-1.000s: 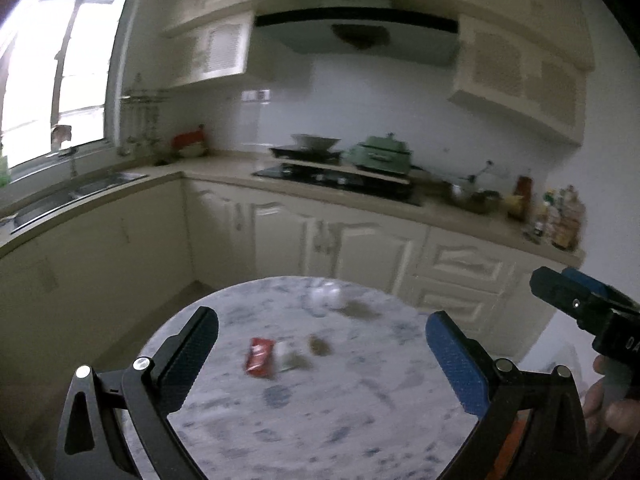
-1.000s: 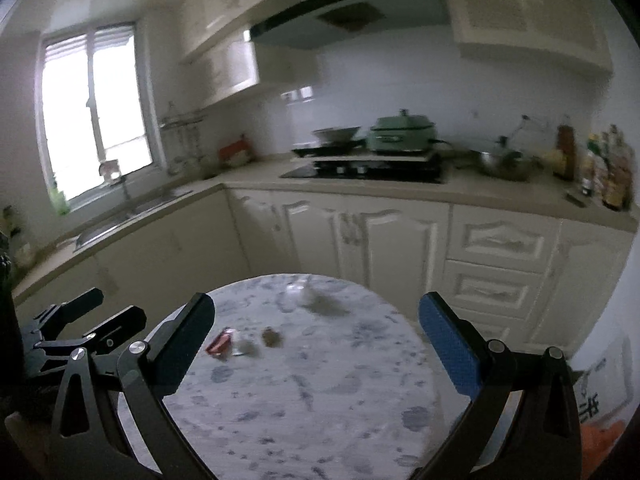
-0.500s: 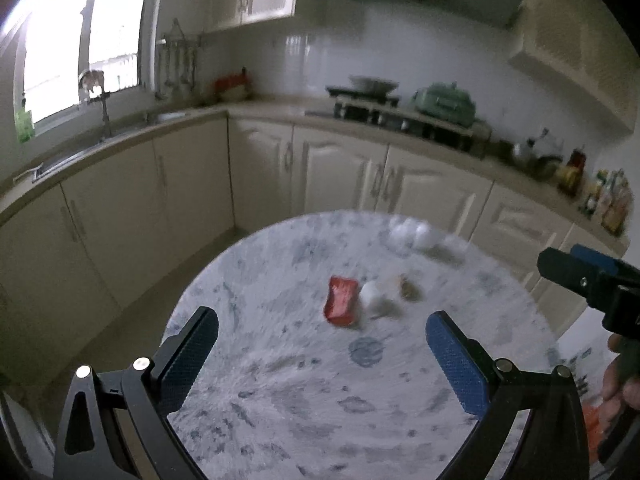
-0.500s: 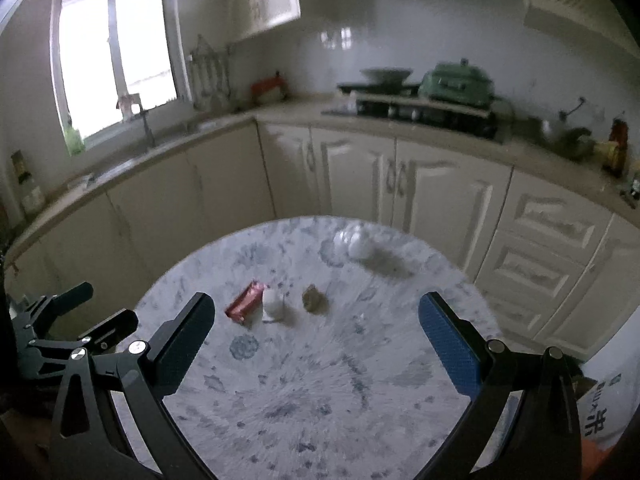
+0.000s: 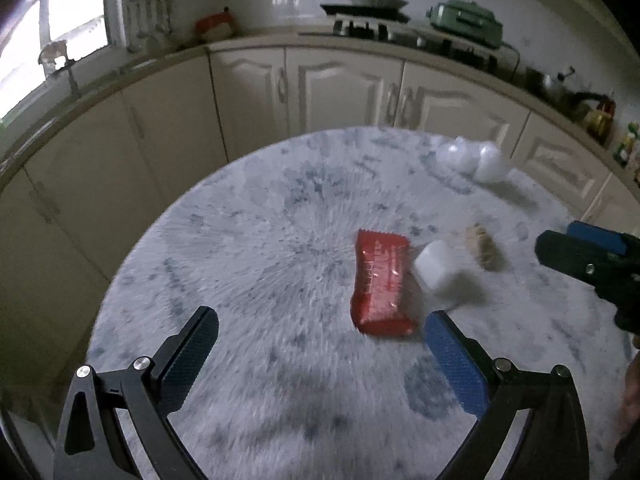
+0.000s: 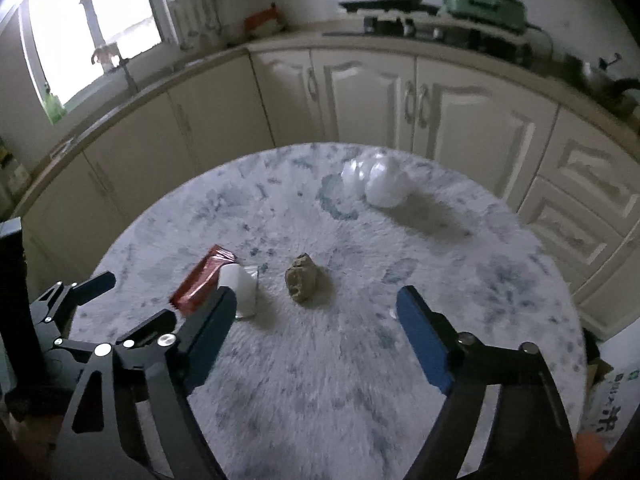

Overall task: Collect trash
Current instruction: 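Grasp the red wrapper with the left tool while the right tool grasps the bread roll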

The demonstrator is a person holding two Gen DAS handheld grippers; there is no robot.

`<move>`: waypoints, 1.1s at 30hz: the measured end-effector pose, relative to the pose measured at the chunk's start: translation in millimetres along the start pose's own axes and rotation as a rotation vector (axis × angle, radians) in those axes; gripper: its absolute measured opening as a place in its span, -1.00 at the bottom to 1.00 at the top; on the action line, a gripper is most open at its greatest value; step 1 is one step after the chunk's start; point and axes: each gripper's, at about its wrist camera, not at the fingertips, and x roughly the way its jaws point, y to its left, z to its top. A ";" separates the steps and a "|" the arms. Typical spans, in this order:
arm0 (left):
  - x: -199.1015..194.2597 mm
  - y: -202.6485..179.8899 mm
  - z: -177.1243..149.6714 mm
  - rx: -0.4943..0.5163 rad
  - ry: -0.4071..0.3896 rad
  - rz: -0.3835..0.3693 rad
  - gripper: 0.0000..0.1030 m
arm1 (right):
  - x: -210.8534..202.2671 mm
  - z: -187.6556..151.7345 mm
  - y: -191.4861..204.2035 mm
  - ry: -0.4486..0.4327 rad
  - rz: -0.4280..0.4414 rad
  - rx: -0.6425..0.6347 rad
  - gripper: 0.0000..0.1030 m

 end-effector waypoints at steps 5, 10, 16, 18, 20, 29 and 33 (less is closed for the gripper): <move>33.3 -3.9 19.8 0.020 0.021 0.000 0.89 | 28.6 7.4 0.4 0.028 0.021 0.004 0.50; 56.0 -13.7 35.7 0.045 0.017 -0.008 0.50 | 51.8 9.4 7.0 0.065 0.015 -0.028 0.12; 53.6 -19.7 37.3 0.062 -0.010 -0.052 -0.48 | 55.4 3.8 14.1 0.042 -0.049 -0.100 -0.33; 55.1 -15.9 36.2 0.036 -0.013 -0.073 -0.58 | 54.0 2.4 12.6 0.043 -0.030 -0.093 -0.53; 50.4 -6.7 29.3 -0.004 -0.013 -0.099 -0.72 | 50.9 0.7 9.4 0.046 -0.014 -0.075 -0.53; 25.1 25.5 3.3 -0.109 -0.017 -0.164 -0.82 | 17.8 -16.8 -2.3 0.036 0.033 -0.021 -0.53; -10.3 24.0 -16.7 -0.119 -0.048 -0.182 -0.83 | -4.6 -23.2 -5.7 0.015 0.044 -0.011 -0.53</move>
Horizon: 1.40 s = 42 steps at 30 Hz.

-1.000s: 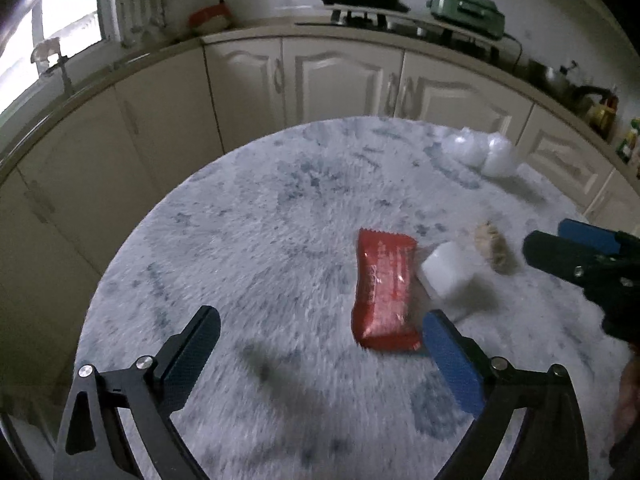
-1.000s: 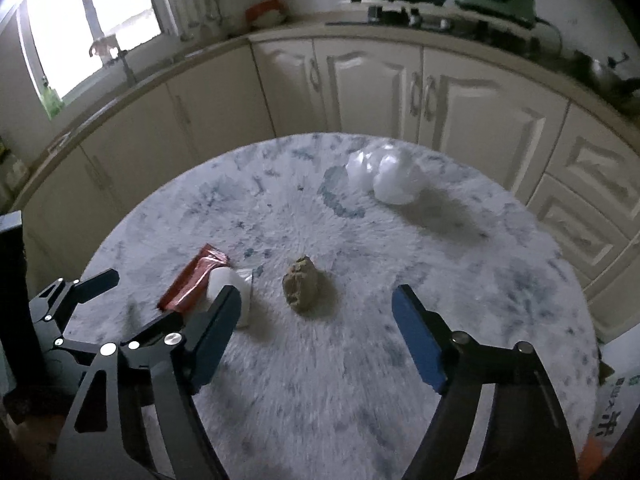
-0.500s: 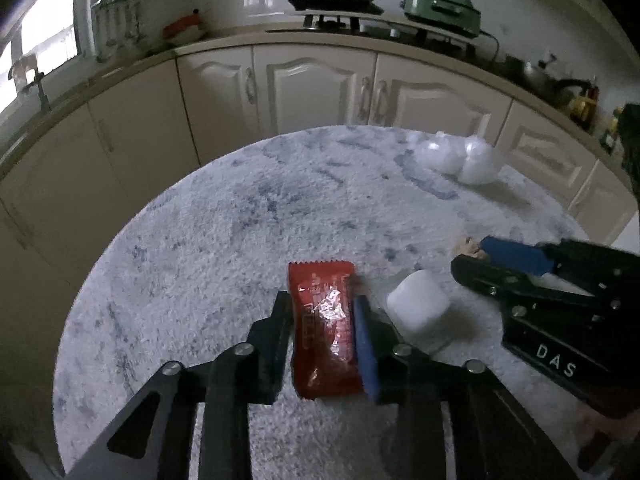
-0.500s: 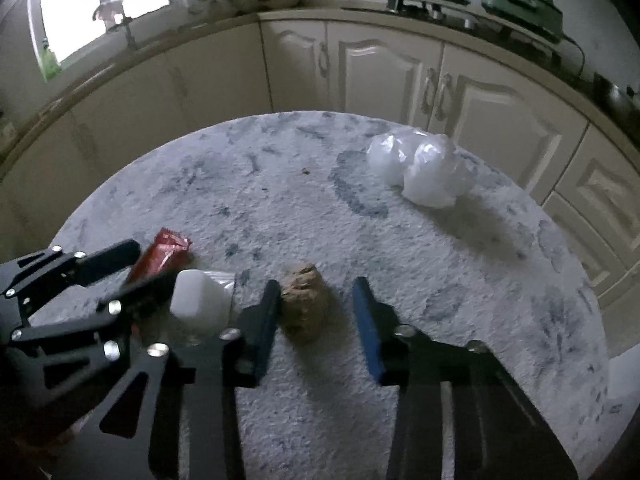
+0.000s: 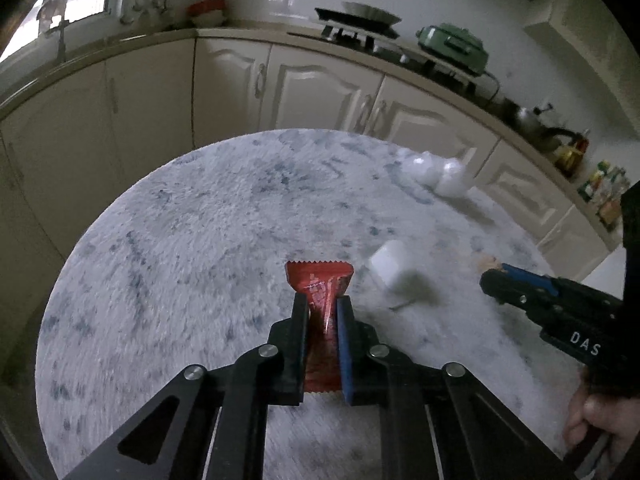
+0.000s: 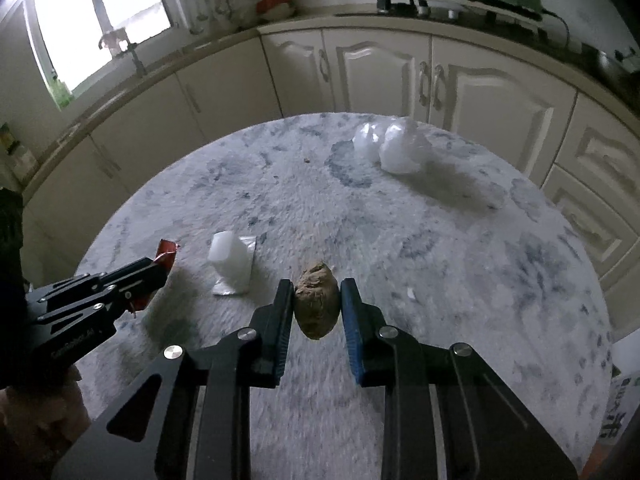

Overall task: Collect trash
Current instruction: 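Grasp the red wrapper with the left tool while the right tool grasps the bread roll, then carry both items to the blue bin and open both tools over it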

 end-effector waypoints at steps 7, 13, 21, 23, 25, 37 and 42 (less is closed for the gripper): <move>-56.9 -30.2 -19.3 0.038 -0.089 -0.006 -0.83 | -46.2 -11.8 -5.3 -0.056 0.008 0.016 -0.53; -102.5 -77.2 -25.3 0.110 -0.180 -0.038 -0.83 | -99.7 -20.9 -17.3 -0.134 0.002 0.032 -0.53; -134.4 -139.2 -34.5 0.212 -0.245 -0.114 -0.83 | -167.6 -34.9 -44.4 -0.236 -0.026 0.072 -0.53; -139.7 -159.2 -37.9 0.240 -0.254 -0.141 -0.83 | -184.9 -40.1 -54.1 -0.259 -0.045 0.083 -0.53; -138.5 -176.0 -37.4 0.264 -0.257 -0.165 -0.83 | -202.3 -46.2 -66.8 -0.283 -0.063 0.105 -0.53; -121.7 -304.0 -47.0 0.429 -0.231 -0.339 -0.82 | -287.3 -94.3 -170.3 -0.372 -0.247 0.271 -0.53; -97.6 -354.9 -52.7 0.487 -0.180 -0.410 -0.82 | -306.5 -115.8 -222.4 -0.369 -0.334 0.351 -0.53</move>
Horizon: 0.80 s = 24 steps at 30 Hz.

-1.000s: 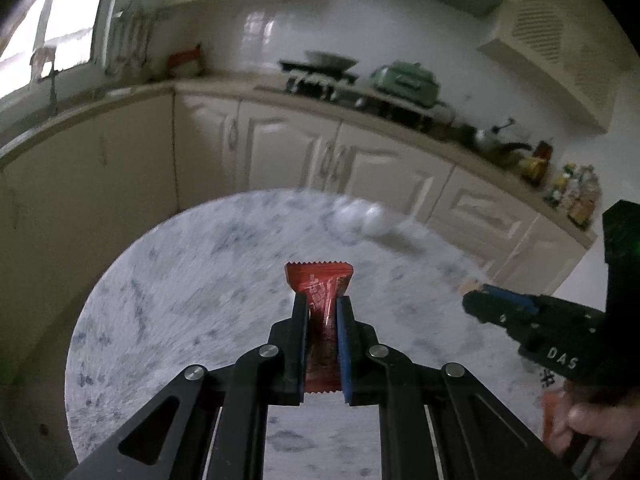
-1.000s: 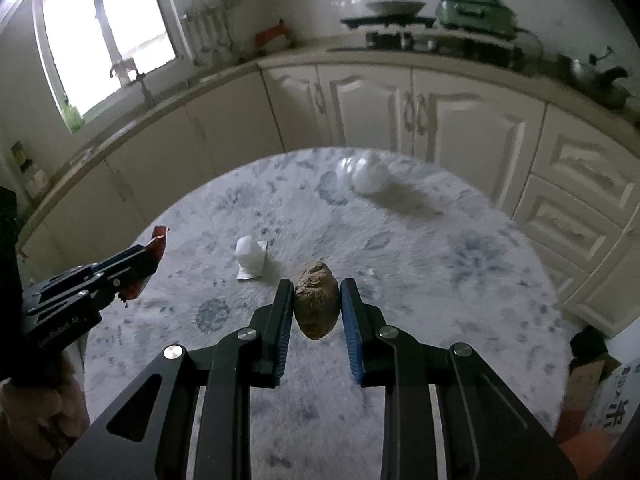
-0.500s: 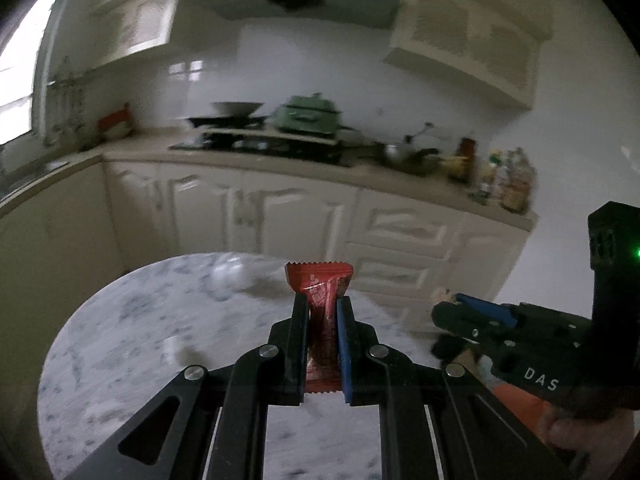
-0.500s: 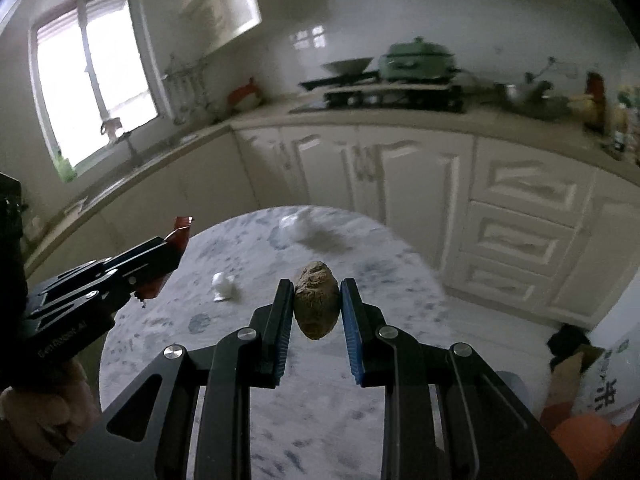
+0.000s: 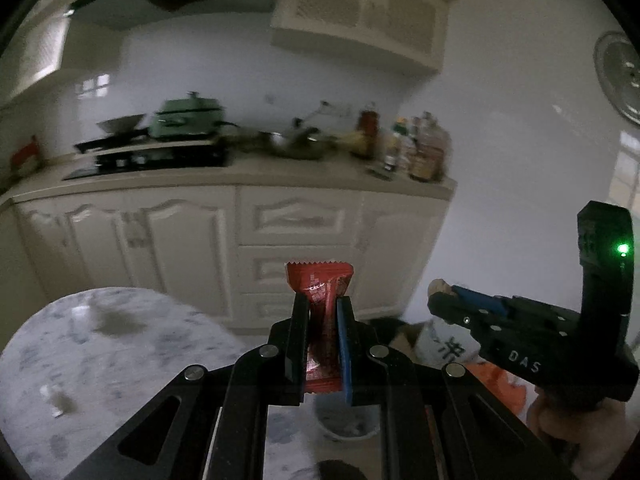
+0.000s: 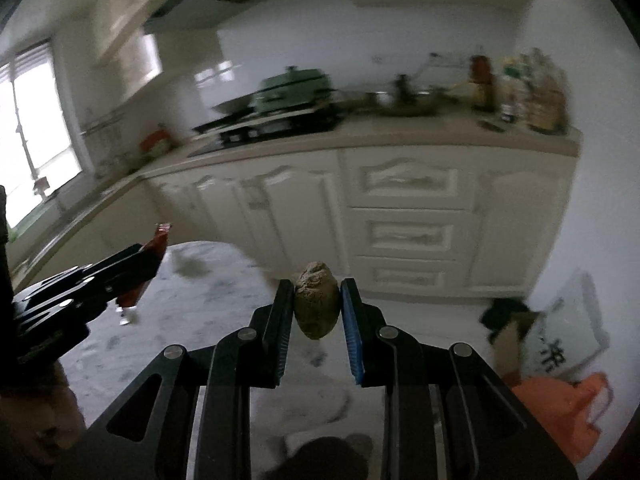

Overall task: Collect trash
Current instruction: 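Carry both items to the blue bin and open both tools over it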

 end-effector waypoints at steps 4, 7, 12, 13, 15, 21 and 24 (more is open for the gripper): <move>42.0 -18.8 12.9 0.025 0.044 -0.056 -0.82 | 4.0 -3.5 -46.4 0.015 -0.062 0.063 -0.53; 76.0 -29.9 20.1 0.040 0.080 -0.090 -0.82 | 12.9 -7.9 -77.6 0.039 -0.098 0.102 -0.53; 143.4 -37.7 33.5 0.045 0.162 -0.132 -0.82 | 37.8 -18.3 -116.4 0.088 -0.125 0.165 -0.53; 159.8 -36.7 36.5 0.043 0.179 -0.140 -0.82 | 44.0 -20.9 -122.9 0.098 -0.128 0.175 -0.53; 190.9 -38.2 41.6 0.040 0.217 -0.150 -0.82 | 59.5 -26.0 -137.0 0.126 -0.133 0.200 -0.53; 276.1 -41.7 49.1 0.045 0.327 -0.163 -0.81 | 103.5 -39.8 -167.4 0.196 -0.125 0.262 -0.53; 318.5 -46.5 50.5 0.048 0.392 -0.159 -0.76 | 129.8 -48.8 -180.8 0.236 -0.124 0.285 -0.49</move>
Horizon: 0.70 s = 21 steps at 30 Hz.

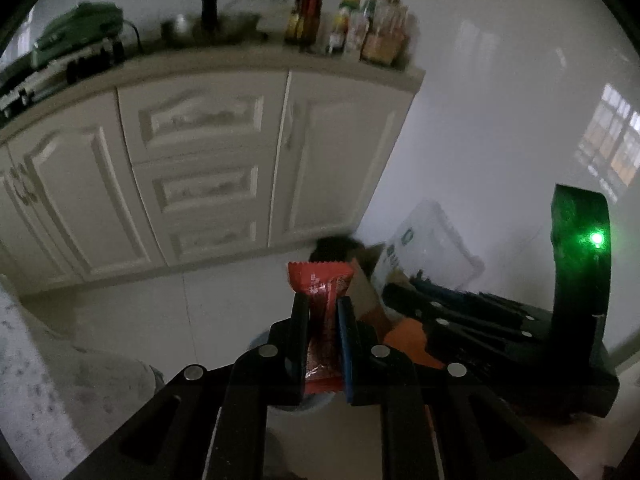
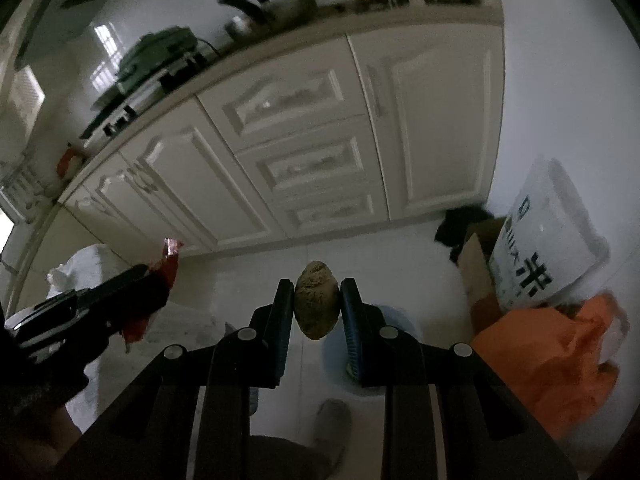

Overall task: Collect trash
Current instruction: 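Carry both items to the blue bin and open both tools over it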

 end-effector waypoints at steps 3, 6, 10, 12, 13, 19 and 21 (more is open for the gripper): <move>31.2 5.0 12.9 -0.007 0.053 0.022 -0.61 | 21.9 -0.5 -9.2 0.038 -0.002 0.019 -0.47; 49.8 6.1 21.0 -0.014 0.070 0.051 0.35 | 34.2 -3.5 -19.7 0.057 -0.004 0.062 -0.03; 51.0 8.4 26.4 -0.029 0.037 0.076 0.89 | 30.0 -8.5 -24.0 0.047 -0.007 0.090 0.74; 39.7 6.5 20.2 -0.028 0.027 0.096 0.93 | 23.9 -10.7 -24.9 0.036 -0.025 0.105 1.00; 35.5 6.2 18.8 -0.026 0.016 0.108 0.96 | 21.9 -11.0 -25.2 0.033 -0.028 0.112 1.00; -6.1 -5.9 13.2 -0.008 -0.082 0.175 0.97 | -5.4 -14.6 -14.7 0.008 -0.061 0.123 1.00; -34.7 -8.4 4.6 -0.006 -0.122 0.182 0.97 | -16.7 -15.2 -8.3 -0.007 -0.061 0.118 1.00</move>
